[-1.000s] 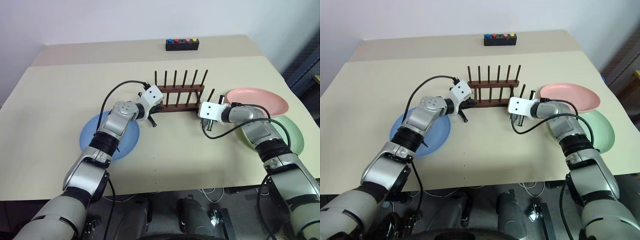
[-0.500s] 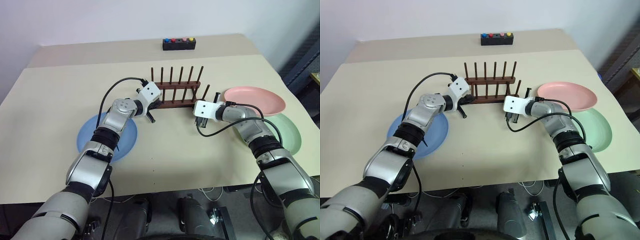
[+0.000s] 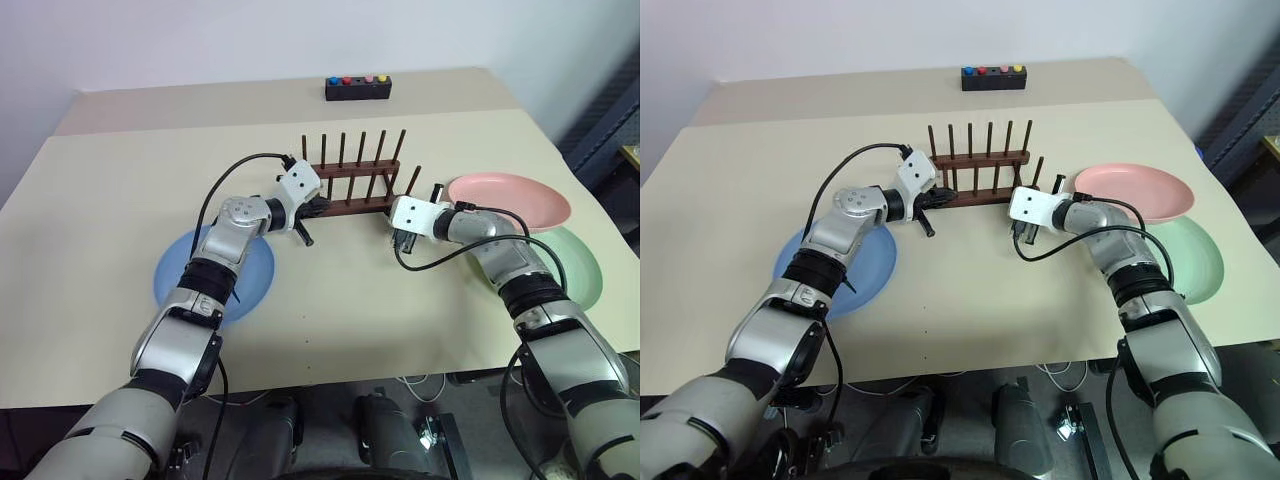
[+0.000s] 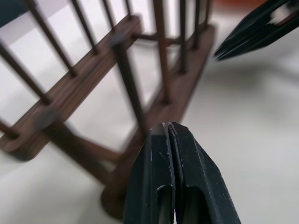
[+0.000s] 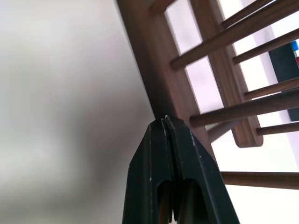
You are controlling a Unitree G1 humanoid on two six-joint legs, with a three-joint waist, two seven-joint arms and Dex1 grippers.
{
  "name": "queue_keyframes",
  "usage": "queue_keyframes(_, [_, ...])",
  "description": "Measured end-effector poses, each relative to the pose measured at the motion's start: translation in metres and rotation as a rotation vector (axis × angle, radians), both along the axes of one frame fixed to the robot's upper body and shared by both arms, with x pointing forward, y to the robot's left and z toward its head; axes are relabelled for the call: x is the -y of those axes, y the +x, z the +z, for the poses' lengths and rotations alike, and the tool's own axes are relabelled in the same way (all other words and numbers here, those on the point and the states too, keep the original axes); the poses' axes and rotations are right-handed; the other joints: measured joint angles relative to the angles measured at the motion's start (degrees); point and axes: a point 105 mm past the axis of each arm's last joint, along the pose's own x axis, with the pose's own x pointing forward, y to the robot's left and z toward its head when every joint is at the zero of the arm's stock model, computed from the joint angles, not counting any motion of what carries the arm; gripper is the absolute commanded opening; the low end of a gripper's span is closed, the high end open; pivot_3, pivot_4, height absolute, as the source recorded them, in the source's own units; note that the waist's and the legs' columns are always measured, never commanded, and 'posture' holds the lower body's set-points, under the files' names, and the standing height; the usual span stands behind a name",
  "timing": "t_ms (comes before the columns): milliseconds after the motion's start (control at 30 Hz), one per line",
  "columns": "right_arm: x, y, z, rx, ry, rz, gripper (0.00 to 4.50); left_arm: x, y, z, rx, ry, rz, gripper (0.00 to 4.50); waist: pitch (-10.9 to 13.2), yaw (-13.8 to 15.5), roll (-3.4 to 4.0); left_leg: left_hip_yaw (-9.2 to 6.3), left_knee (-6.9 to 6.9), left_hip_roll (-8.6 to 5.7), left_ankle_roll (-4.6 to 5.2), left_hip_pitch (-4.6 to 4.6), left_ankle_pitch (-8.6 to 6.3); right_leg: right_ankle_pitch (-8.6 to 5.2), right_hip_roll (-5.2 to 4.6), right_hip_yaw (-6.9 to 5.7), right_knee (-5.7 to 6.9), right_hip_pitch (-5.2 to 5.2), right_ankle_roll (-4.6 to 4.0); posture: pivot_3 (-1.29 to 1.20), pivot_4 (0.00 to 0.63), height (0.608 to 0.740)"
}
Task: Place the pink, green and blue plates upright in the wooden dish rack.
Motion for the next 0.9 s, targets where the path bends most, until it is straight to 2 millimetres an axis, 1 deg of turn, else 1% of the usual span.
queue_keyframes(33, [-0.003,-0.002,0.005,-0.045,0.087,0.007,0.83,-0.001,-0.007,0.002,-0.018,-0.008,-0.025,1.33,0.0,-0.04,0.0,-0.01,-0.01,0.02,0.0,-0.01,0.0,0.0,0.0,0.0,0.0,0.0,0.0,0.0,0.15,0.74])
queue_keyframes(67, [-0.003,-0.004,0.01,-0.072,0.145,0.015,1.25,-0.002,-0.012,0.004,-0.034,-0.016,-0.047,1.82,0.0,-0.04,0.01,-0.02,0.0,0.02,0.0,0.0,0.0,0.0,0.0,0.0,0.01,0.0,0.0,0.0,0.15,0.74])
queue_keyframes(133, [-0.006,-0.01,0.018,-0.107,0.213,0.043,2.24,-0.004,-0.023,0.011,-0.073,-0.035,-0.088,2.79,0.0,-0.02,0.01,-0.03,0.0,0.02,0.0,-0.01,0.0,0.0,-0.01,0.0,0.0,-0.01,0.0,0.0,0.15,0.74])
queue_keyframes(167, [-0.009,-0.016,0.022,-0.129,0.256,0.072,2.74,-0.007,-0.033,0.016,-0.094,-0.038,-0.123,3.33,0.0,-0.03,0.01,-0.04,-0.01,0.03,0.0,-0.01,0.0,0.0,-0.03,0.0,0.0,-0.01,0.0,0.0,0.15,0.74])
queue_keyframes(233, [-0.011,-0.025,0.025,-0.183,0.322,0.108,3.67,-0.017,-0.046,0.023,-0.127,-0.028,-0.164,4.22,-0.01,0.03,0.01,-0.04,-0.01,0.04,0.0,-0.01,0.0,0.0,-0.02,0.0,0.0,-0.01,0.0,0.0,0.15,0.74])
queue_keyframes(267, [-0.012,-0.032,0.027,-0.212,0.354,0.131,4.17,-0.022,-0.054,0.025,-0.145,-0.021,-0.191,4.5,-0.03,0.05,0.05,-0.05,-0.01,0.04,0.0,-0.01,0.0,0.0,-0.04,0.0,0.0,0.0,0.0,0.0,0.15,0.74])
queue_keyframes(300, [-0.012,-0.038,0.03,-0.241,0.389,0.151,4.49,-0.027,-0.061,0.027,-0.163,-0.024,-0.213,4.5,-0.02,0.18,0.06,-0.05,-0.01,0.03,0.01,-0.02,0.0,0.0,-0.04,0.0,-0.01,0.0,0.0,0.0,0.15,0.74])
queue_keyframes(367, [-0.01,-0.051,0.041,-0.293,0.459,0.187,4.49,-0.037,-0.074,0.032,-0.211,-0.065,-0.242,4.5,-0.02,0.35,0.05,-0.06,0.02,0.03,0.01,-0.02,-0.01,0.0,-0.06,0.0,-0.01,0.01,0.0,0.0,0.15,0.74])
queue_keyframes(433, [-0.005,-0.056,0.055,-0.281,0.473,0.189,4.49,-0.042,-0.084,0.043,-0.23,-0.129,-0.277,4.5,-0.02,0.49,0.05,-0.06,0.06,0.03,0.02,-0.02,-0.01,0.0,-0.07,0.0,-0.01,0.02,0.0,0.0,0.15,0.74])
queue_keyframes(500, [0.013,-0.051,0.068,-0.213,0.448,0.111,4.49,-0.05,-0.095,0.06,-0.199,-0.174,-0.319,4.5,-0.02,0.58,0.05,-0.07,0.06,0.03,0.01,-0.01,-0.01,0.0,-0.08,-0.02,-0.01,0.04,-0.01,0.0,0.15,0.74])
queue_keyframes(567, [0.035,-0.045,0.071,-0.163,0.397,0.005,4.49,-0.059,-0.1,0.072,-0.169,-0.197,-0.328,4.5,-0.02,0.58,0.05,-0.06,0.04,0.02,0.01,0.0,-0.01,-0.01,-0.08,-0.02,-0.02,0.05,-0.01,0.0,0.15,0.74])
queue_keyframes(600, [0.049,-0.041,0.071,-0.148,0.363,-0.059,4.49,-0.063,-0.101,0.078,-0.154,-0.225,-0.329,4.5,-0.02,0.59,0.06,-0.03,0.03,0.02,0.01,0.0,-0.01,-0.01,-0.1,-0.01,-0.02,0.04,-0.01,0.0,0.15,0.74])
queue_keyframes(700, [0.076,-0.04,0.067,-0.161,0.253,-0.181,4.49,-0.069,-0.107,0.083,-0.158,-0.285,-0.35,4.5,-0.02,0.46,0.06,0.0,0.02,0.02,0.01,0.0,-0.01,-0.01,-0.1,0.01,-0.02,0.02,-0.01,0.0,0.15,0.74])
queue_keyframes(767, [0.089,-0.041,0.065,-0.193,0.197,-0.234,4.49,-0.074,-0.112,0.08,-0.169,-0.282,-0.359,4.5,-0.02,0.41,0.06,0.0,-0.01,0.03,0.01,0.0,-0.01,-0.01,-0.1,0.01,-0.02,0.01,-0.02,0.0,0.15,0.74])
queue_keyframes(867, [0.11,-0.044,0.055,-0.26,0.123,-0.322,4.49,-0.079,-0.116,0.077,-0.19,-0.279,-0.369,4.5,-0.02,0.39,0.06,0.01,0.0,0.04,0.02,0.0,-0.01,-0.01,-0.09,0.01,-0.03,0.02,-0.02,0.0,0.15,0.74])
queue_keyframes(900, [0.114,-0.044,0.051,-0.281,0.114,-0.343,4.24,-0.078,-0.116,0.077,-0.189,-0.28,-0.37,4.5,-0.02,0.43,0.06,0.01,0.0,0.04,0.02,0.0,-0.01,-0.01,-0.1,0.01,-0.03,0.03,-0.02,0.0,0.15,0.74])
